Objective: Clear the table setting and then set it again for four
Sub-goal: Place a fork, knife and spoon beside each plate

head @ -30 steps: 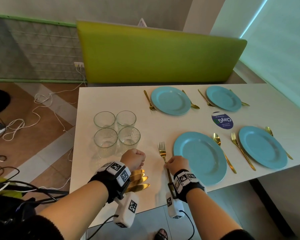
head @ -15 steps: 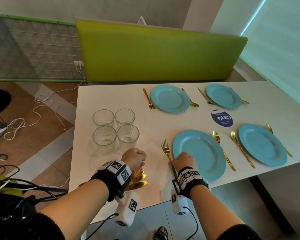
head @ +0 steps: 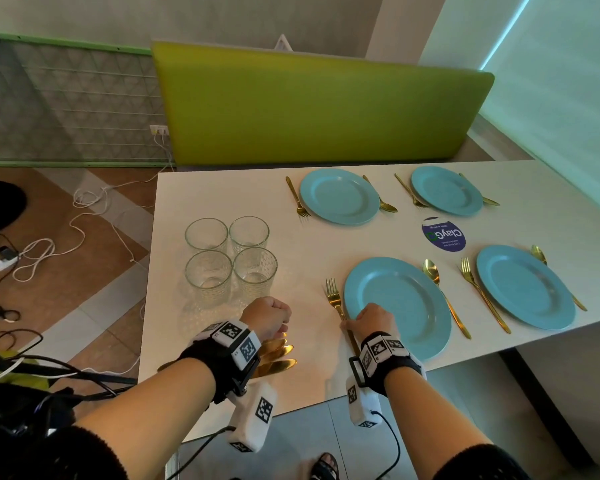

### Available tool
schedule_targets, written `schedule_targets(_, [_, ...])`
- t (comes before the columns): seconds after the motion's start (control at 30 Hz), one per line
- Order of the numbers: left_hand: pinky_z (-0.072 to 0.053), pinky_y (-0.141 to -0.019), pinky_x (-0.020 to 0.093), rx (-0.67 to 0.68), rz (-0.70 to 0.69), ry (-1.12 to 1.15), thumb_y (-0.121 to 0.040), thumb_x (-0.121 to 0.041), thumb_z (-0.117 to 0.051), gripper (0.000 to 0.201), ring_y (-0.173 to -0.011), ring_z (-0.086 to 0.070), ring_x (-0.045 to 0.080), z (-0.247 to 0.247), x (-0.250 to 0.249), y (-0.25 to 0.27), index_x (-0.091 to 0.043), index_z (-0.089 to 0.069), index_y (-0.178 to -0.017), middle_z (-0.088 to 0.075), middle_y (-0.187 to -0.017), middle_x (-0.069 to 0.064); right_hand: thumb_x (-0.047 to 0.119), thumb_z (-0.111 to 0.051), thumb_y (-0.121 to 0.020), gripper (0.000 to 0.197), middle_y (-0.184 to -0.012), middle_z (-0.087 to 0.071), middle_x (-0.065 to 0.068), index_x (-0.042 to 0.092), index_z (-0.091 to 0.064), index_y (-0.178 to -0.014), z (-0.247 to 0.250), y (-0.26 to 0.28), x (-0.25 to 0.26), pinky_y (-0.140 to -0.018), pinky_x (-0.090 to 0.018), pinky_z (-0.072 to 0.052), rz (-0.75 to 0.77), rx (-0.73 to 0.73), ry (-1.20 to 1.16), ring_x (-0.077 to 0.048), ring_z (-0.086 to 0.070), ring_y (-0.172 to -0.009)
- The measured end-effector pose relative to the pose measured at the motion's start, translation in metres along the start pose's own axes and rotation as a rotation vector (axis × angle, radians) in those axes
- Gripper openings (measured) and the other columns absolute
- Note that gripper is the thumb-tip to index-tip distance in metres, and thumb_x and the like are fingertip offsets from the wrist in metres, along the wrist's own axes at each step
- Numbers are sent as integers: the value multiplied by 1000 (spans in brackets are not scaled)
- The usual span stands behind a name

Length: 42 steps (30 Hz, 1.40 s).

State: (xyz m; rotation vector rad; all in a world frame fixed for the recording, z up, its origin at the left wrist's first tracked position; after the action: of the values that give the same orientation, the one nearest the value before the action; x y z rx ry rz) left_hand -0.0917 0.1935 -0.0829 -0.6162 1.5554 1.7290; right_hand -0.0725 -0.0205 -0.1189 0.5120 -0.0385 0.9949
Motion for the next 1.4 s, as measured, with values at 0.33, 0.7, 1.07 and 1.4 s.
schedule_targets(0.33, [-53,-88,36,1,15,-3,-91,-10,-54,15,-71,-57,16,-3,7,1,-16,-54,-77,-58,-80,3,37,-74,-75,41,-98,-69,-10,6,-62,-100,0,6,1,-66,-27,-50,-3,11,-5,-26,-66,-90])
schedule_targets(0.7, [-40,-103,31,-115,-23,-587,-83,-31,-64,62,-125,-47,27,18,21,4,-10,-38,-136,-47,-136,11,41,-67,-81,40,-100,-65,-10,7,-59,-100,15,19,1,-77,-33,-54,55,-38,-63,-26,-63,-92])
schedule_targets(1.07, [-38,-104,32,-18,-153,-1222,-81,-28,-67,56,-125,-38,25,74,75,21,-14,-43,-129,-37,-134,7,39,-70,-80,34,-86,-57,-1,22,-43,-69,3,58,18,-81,-34,-53,195,10,-59,-18,-55,-81])
schedule_targets(1.4, [-42,-96,28,9,-256,-1344,-92,-8,-45,32,-118,-54,26,75,67,20,-7,-61,-120,-59,-125,12,37,-69,-82,25,-101,-64,-4,17,-58,-94,-17,75,43,-72,-27,-46,258,62,-18,-16,-54,-82])
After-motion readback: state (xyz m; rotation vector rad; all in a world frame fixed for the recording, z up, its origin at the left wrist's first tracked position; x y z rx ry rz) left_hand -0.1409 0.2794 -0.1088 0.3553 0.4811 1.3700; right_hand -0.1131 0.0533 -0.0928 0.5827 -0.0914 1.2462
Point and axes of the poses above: each hand's wrist, its own y-axis away from the middle knuckle, its own z-axis out of the back of the hand, x = y × z, the point moved 3 cm from there along -y, towards the middle knuckle
